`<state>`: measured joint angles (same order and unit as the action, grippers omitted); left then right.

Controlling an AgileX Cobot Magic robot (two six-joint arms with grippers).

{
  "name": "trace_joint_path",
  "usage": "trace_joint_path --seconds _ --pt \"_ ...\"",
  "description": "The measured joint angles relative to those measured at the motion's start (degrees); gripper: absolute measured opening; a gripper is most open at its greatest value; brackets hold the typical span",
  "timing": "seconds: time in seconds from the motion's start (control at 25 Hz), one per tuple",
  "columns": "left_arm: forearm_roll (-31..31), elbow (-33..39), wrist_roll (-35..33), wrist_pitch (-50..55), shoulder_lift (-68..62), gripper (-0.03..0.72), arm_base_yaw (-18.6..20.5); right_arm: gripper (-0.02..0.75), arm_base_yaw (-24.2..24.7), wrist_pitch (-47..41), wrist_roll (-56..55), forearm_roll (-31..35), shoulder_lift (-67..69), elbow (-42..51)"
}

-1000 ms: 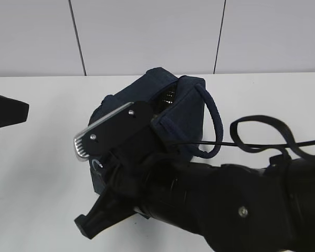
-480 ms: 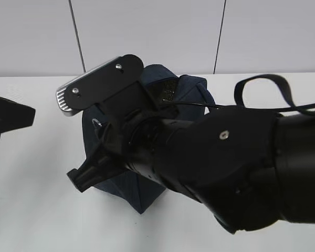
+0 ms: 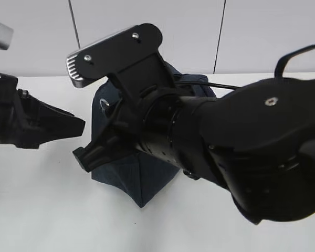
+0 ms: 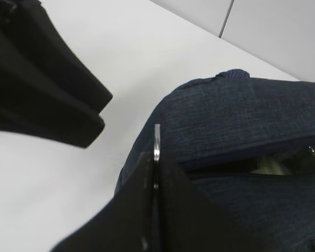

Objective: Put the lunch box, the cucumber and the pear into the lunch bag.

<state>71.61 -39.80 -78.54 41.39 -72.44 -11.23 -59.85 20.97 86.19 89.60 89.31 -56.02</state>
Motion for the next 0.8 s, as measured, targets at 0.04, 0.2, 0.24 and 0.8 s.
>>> trace_joint_path --seconds 0.04,0.2,0.24,0.8 --pt "2.9 0.0 -5.1 3.7 -1.9 0.236 3.0 0.006 0.0 0.0 0.4 0.7 0.0 0.0" --pt "9.8 0.0 -19.7 13.6 -9.1 0.236 9.3 0.006 0.0 -0.8 1.3 2.4 0.0 0.0" --pt "10.2 0.0 -22.0 14.3 -10.7 0.236 9.4 0.006 0.0 -0.9 1.3 2.5 0.0 0.0" --pt "12.9 0.0 -37.5 12.7 -15.6 0.279 6.4 0.006 0.0 -2.4 4.1 5.9 -0.1 0.0"
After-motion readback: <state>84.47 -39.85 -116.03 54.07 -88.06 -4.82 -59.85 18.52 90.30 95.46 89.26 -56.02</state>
